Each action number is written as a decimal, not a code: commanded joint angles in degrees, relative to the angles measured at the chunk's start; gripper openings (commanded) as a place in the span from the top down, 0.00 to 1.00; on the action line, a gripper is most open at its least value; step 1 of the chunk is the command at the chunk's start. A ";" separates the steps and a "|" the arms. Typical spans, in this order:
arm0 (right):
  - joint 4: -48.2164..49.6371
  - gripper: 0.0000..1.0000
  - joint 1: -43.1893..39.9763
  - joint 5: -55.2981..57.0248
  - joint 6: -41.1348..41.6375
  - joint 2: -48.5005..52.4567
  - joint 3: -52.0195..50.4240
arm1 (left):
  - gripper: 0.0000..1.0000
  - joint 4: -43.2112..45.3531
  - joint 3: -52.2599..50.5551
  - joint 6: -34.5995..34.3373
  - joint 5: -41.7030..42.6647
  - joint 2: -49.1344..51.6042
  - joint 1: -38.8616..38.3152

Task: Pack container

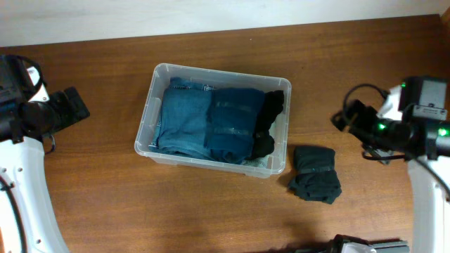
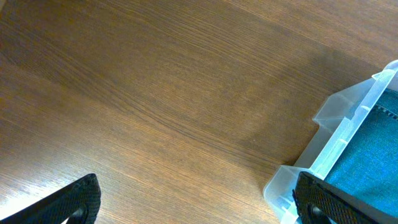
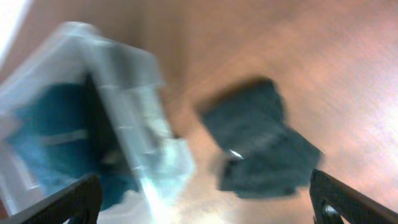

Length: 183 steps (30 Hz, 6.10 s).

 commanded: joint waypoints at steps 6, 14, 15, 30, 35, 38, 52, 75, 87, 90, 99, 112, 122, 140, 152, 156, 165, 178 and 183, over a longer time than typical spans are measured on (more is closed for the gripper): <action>1.55 0.02 -5.97 0.59 -6.03 4.85 -12.52 | 0.00 -0.04 -0.17 0.02 0.20 0.09 0.20; 14.45 0.01 -5.97 -5.27 -5.99 7.91 -28.26 | 0.00 -0.04 -0.17 0.02 0.20 0.09 0.20; 16.06 0.01 -5.97 -5.46 -5.99 8.31 -29.90 | 0.00 -0.07 -0.17 0.02 0.20 0.09 0.20; 38.07 0.45 -5.86 -14.21 -4.70 9.05 -46.60 | 0.00 -0.04 -0.17 0.04 0.22 0.09 0.20; 40.00 0.78 -5.86 -14.27 -4.83 9.05 -47.50 | 0.00 -0.04 -0.17 0.02 0.22 0.09 0.20; 39.98 0.92 -5.86 -16.68 -6.36 9.03 -46.99 | 0.00 -0.04 -0.17 0.02 0.22 0.09 0.20; 32.37 0.96 -5.86 -51.80 -6.60 -6.05 -25.59 | 0.00 -0.04 -0.17 0.02 0.20 0.09 0.20; 73.94 0.96 40.06 -9.68 28.76 0.79 -16.39 | 0.00 -0.04 -0.17 0.04 0.20 0.09 0.20; 78.42 0.62 44.89 -3.52 35.65 23.15 -16.39 | 0.00 -0.04 -0.17 0.02 0.22 0.09 0.20; 77.35 0.42 44.19 -3.65 32.65 21.79 -16.33 | 0.00 -0.04 -0.17 0.02 0.20 0.09 0.20; 60.83 0.23 36.02 -3.74 19.71 7.19 -12.83 | 0.00 -0.04 -0.17 0.02 0.22 0.09 0.20; 54.12 0.02 35.45 -7.08 6.40 -9.99 -12.17 | 0.00 -0.04 -0.17 0.02 0.20 0.09 0.20; 48.54 0.02 27.96 -4.70 3.85 -13.25 -12.17 | 0.00 -0.04 -0.17 0.02 0.20 0.09 0.20; 26.60 0.02 24.87 30.40 -17.16 -34.84 -15.19 | 0.00 -0.04 -0.17 0.02 0.20 0.09 0.20; 26.75 0.02 17.16 34.69 -17.14 -53.20 -33.20 | 0.00 -0.04 -0.17 0.04 0.20 0.09 0.20; 29.64 0.02 16.55 34.60 -16.02 -60.04 -43.47 | 0.00 -0.04 -0.17 0.02 0.20 0.09 0.20; 34.60 0.02 16.52 33.73 -13.42 -70.75 -59.30 | 0.00 -0.04 -0.17 0.02 0.20 0.09 0.20; 33.75 0.02 16.55 33.14 -13.44 -70.84 -64.76 | 0.00 -0.04 -0.17 0.02 0.20 0.09 0.20; 33.73 0.02 16.59 32.72 -13.46 -70.75 -64.96 | 0.00 -0.04 -0.17 0.02 0.20 0.09 0.20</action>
